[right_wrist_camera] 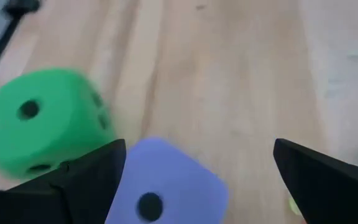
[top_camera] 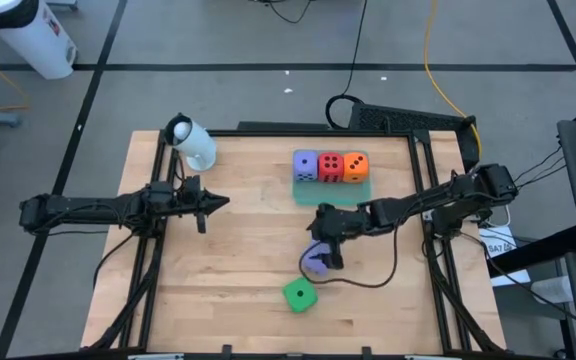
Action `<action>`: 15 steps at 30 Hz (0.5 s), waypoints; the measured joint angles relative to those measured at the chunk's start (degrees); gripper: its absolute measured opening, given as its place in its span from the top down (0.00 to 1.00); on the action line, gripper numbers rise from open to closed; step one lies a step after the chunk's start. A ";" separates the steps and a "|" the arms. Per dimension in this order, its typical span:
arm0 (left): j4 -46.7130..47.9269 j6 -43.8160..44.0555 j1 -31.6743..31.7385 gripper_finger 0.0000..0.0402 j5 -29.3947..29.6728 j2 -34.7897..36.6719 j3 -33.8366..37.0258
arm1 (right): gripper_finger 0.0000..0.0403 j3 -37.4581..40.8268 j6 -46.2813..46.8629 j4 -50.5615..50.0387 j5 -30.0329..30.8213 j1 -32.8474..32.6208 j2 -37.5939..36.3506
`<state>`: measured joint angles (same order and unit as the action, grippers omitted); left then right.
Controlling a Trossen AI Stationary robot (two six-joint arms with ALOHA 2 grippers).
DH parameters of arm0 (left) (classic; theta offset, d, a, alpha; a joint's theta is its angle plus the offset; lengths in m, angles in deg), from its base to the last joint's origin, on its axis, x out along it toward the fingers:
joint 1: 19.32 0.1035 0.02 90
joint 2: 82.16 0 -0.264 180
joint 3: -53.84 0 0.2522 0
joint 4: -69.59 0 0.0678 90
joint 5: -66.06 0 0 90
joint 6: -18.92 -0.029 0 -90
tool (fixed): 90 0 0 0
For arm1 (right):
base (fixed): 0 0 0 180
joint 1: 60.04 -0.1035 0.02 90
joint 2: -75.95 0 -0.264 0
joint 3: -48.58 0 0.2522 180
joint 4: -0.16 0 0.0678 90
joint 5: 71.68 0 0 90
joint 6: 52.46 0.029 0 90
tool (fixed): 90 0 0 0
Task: Pick & Place Dice
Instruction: Put the big violet dice into the transparent blue bin
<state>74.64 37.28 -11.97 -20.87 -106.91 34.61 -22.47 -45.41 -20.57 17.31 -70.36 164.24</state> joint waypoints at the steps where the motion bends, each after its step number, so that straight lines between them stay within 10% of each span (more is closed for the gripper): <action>1: -0.02 0.01 0.00 0.96 0.00 -0.01 -0.01 | 0.01 -0.12 0.84 -0.07 0.91 -0.33 0.00; 15: -0.14 0.18 0.02 0.96 -0.02 0.01 -0.02 | 0.01 -0.29 2.12 -8.04 12.84 -7.13 0.76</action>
<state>74.50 37.46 -11.95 -20.89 -106.89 34.58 -22.76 -43.29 -28.61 30.15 -77.49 165.00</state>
